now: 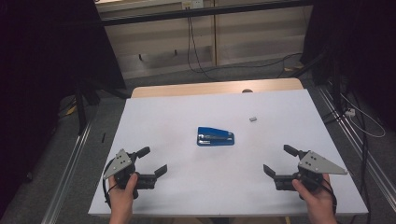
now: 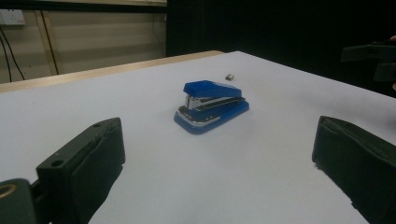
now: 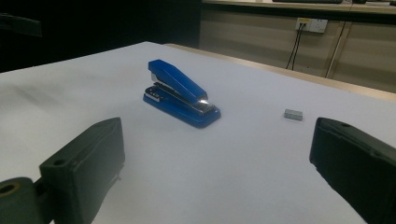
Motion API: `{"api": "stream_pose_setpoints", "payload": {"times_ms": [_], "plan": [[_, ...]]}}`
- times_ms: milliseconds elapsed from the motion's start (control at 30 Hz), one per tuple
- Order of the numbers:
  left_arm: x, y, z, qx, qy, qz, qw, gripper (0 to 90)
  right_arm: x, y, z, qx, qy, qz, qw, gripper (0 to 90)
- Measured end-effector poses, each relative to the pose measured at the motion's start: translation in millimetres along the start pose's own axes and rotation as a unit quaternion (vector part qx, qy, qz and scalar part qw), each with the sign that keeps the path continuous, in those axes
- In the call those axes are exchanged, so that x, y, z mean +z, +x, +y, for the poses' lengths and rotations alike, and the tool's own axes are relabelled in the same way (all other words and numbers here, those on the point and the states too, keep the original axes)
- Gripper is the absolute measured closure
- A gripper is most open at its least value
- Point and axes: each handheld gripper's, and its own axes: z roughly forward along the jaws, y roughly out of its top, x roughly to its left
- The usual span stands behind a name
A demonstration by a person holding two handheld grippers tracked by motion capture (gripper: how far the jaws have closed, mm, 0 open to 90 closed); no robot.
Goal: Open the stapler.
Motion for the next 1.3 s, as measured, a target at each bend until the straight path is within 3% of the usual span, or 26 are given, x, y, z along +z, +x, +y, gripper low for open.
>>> {"api": "stream_pose_setpoints", "payload": {"times_ms": [467,633,1067,1300], "plan": [[5.9,-2.7,3.6,0.003,0.003,-0.007,1.0000,2.6,1.5,0.0,-0.5,-0.003,0.003,0.003,1.0000,2.9],[10.4,-3.0,4.6,-0.002,0.003,-0.010,0.9999,2.6,4.4,1.6,0.2,-0.017,0.009,0.000,0.9998,2.9],[38.5,-0.5,16.2,-0.009,0.011,-0.020,0.9997,2.6,21.8,-3.9,-0.8,-0.011,0.015,-0.004,0.9998,2.7],[51.1,-2.5,16.2,0.000,0.033,-0.030,0.9990,2.8,34.3,-2.9,4.5,-0.012,0.015,-0.003,0.9998,2.5]]}}
